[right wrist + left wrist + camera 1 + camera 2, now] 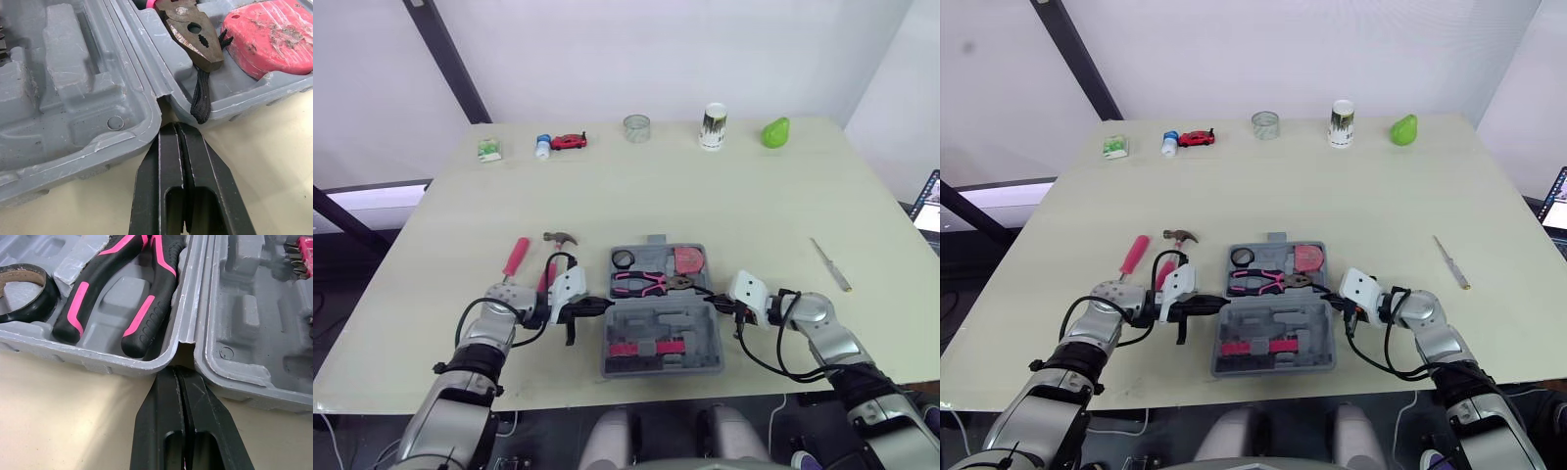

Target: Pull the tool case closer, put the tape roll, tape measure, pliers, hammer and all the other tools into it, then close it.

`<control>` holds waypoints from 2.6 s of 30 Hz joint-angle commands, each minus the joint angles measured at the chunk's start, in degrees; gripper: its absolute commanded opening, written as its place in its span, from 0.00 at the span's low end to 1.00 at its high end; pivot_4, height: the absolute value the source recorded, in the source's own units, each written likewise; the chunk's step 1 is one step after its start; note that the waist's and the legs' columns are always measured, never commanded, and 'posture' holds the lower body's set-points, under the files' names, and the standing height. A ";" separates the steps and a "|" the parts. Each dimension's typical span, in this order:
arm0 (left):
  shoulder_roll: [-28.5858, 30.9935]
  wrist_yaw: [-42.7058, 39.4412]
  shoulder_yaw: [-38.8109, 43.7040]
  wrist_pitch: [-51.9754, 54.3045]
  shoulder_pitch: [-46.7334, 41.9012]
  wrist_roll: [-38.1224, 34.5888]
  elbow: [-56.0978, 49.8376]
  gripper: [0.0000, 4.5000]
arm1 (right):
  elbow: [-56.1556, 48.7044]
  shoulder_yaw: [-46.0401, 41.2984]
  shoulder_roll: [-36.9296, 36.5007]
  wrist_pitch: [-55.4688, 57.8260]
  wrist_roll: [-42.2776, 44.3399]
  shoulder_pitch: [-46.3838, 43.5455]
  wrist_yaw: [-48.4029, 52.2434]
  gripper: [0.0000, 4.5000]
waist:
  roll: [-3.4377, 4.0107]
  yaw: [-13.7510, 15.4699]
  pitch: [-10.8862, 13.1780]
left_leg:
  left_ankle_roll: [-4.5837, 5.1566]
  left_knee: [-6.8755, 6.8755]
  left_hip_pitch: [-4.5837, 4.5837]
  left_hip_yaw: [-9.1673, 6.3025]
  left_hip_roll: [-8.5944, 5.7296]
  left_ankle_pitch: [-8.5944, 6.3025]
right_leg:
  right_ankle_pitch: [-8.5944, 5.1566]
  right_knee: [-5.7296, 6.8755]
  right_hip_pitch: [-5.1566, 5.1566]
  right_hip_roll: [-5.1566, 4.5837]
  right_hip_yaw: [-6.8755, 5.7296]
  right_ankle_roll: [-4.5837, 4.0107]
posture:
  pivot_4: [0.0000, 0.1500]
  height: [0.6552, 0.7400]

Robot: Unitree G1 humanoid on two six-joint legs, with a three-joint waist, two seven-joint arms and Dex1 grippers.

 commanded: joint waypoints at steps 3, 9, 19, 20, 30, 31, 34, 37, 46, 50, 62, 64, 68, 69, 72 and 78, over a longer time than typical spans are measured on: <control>0.33 -0.56 -1.08 1.30 1.62 0.68 -1.34 0.02 | -2.37 1.57 1.39 -0.81 0.96 -0.50 0.77 0.00 | 0.00 -0.05 0.00 | 0.00 -0.01 0.00 0.00 0.00 0.00 | 0.00 0.00 0.00 0.00 0.00 0.00 | 1.00 1.00; 0.50 -0.63 -1.10 2.15 2.18 0.52 -2.42 0.02 | -1.67 1.59 1.80 -1.25 0.63 -0.93 0.29 0.00 | -0.01 -0.16 0.00 | 0.00 -0.02 0.00 0.00 0.01 0.00 | 0.00 0.00 -0.01 0.00 0.01 0.00 | 1.00 1.00; 0.86 -1.10 -1.09 3.68 3.18 -0.01 -4.33 0.02 | -1.48 1.46 1.92 -1.78 0.15 -0.83 -0.03 0.00 | -0.01 -0.72 0.01 | 0.00 -0.05 0.00 0.00 0.02 0.00 | 0.00 -0.01 -0.02 -0.02 0.02 0.00 | 1.00 1.00; 0.90 -1.14 -1.08 3.86 3.32 -0.06 -4.53 0.02 | -1.39 1.49 1.92 -1.83 0.08 -0.81 -0.08 0.00 | -0.01 -0.80 0.01 | 0.00 -0.06 0.00 0.00 0.03 0.00 | 0.00 -0.02 -0.02 -0.02 0.02 0.00 | 1.00 1.00; 1.10 -2.20 -1.40 5.62 4.65 -0.74 -6.73 0.02 | -0.60 1.64 1.89 -2.16 -0.33 -1.00 -0.30 0.00 | -0.01 -1.05 0.01 | 0.00 -0.09 0.01 0.00 0.04 0.00 | 0.00 -0.03 -0.02 -0.03 0.02 0.00 | 1.00 1.00; 1.16 -2.31 -1.41 5.74 4.74 -0.80 -6.89 0.02 | -0.50 1.67 1.93 -2.16 -0.36 -1.07 -0.31 0.00 | -0.01 -1.05 0.01 | 0.00 -0.10 0.01 0.00 0.04 0.00 | 0.00 -0.03 -0.02 -0.04 0.03 0.00 | 1.00 1.00; 1.30 -2.44 -1.41 6.33 5.14 -0.97 -7.68 0.02 | -0.33 1.73 2.02 -2.22 -0.38 -1.18 -0.29 0.00 | -0.02 -1.10 0.01 | 0.00 -0.10 0.02 0.01 0.05 0.00 | 0.00 -0.03 -0.02 -0.04 0.04 0.00 | 1.00 1.00; 1.30 -1.90 -1.33 6.09 5.20 -0.77 -7.43 0.02 | -0.20 1.84 2.02 -2.31 -0.38 -1.27 -0.30 0.00 | -0.02 -1.10 0.01 | 0.00 -0.10 0.02 0.01 0.06 0.00 | 0.00 -0.03 -0.02 -0.04 0.04 0.00 | 1.00 1.00; 1.33 0.42 -0.89 3.78 3.95 0.43 -4.33 0.02 | -0.19 1.77 1.60 -2.71 -0.56 -1.01 -0.71 0.00 | -0.02 -1.08 0.01 | 0.00 -0.10 0.02 0.00 0.05 0.00 | 0.00 -0.02 -0.02 -0.05 0.03 0.00 | 1.00 1.00; 1.59 1.17 -0.53 2.92 3.33 0.70 -3.02 0.02 | -0.44 1.26 0.96 -2.85 -0.55 -0.87 -1.33 0.00 | -0.02 -1.04 0.00 | 0.00 -0.10 0.04 0.00 0.05 0.00 | 0.00 0.00 -0.01 -0.05 0.03 0.00 | 1.00 1.00; 1.95 2.01 0.25 2.84 4.04 0.04 -3.40 0.02 | -1.95 -1.41 -2.17 -2.14 1.22 0.21 -1.41 0.00 | -0.01 -0.87 0.01 | 0.00 -0.10 0.03 -0.01 0.04 0.00 | 0.00 0.01 -0.01 -0.08 0.01 0.00 | 1.00 1.00; 2.14 2.34 0.46 2.74 4.35 -0.03 -3.70 0.02 | -2.34 -1.86 -2.69 -1.78 1.70 0.63 -1.44 0.00 | -0.02 -0.85 0.01 | 0.00 -0.10 0.02 -0.01 0.04 0.00 | 0.00 0.01 -0.01 -0.08 0.01 0.00 | 1.00 1.00; 2.81 2.57 1.16 2.61 5.68 -0.59 -4.24 0.02 | -3.24 -2.49 -3.46 -1.36 2.55 1.25 -1.52 0.00 | -0.01 -0.92 0.01 | 0.00 -0.10 0.04 -0.01 0.05 0.00 | 0.00 0.02 -0.01 -0.09 0.02 0.00 | 1.00 1.00; 3.24 2.79 1.76 2.64 6.34 -1.04 -4.49 0.02 | -3.55 -3.07 -3.86 -1.19 2.90 1.56 -1.67 0.00 | -0.01 -0.92 0.01 | 0.00 -0.10 0.03 -0.02 0.05 0.00 | 0.00 0.02 -0.01 -0.08 0.00 0.00 | 1.00 1.00; 4.27 3.17 3.80 3.46 8.24 -3.22 -6.98 0.02 | -5.11 -4.93 -4.97 -0.62 4.63 2.94 -1.72 0.00 | -0.02 -1.04 0.01 | 0.00 -0.10 0.03 0.00 0.06 0.00 | 0.00 0.01 -0.01 -0.09 0.03 0.00 | 1.00 1.00; 6.33 5.44 9.24 8.82 15.62 -9.73 -21.17 0.02 | -12.05 -10.69 -6.32 2.75 12.39 8.82 -1.12 0.00 | -0.13 -0.94 0.09 | 0.00 -0.26 -0.07 -0.01 0.12 0.00 | 0.00 -0.04 -0.15 -0.26 0.08 -0.01 | 1.00 1.00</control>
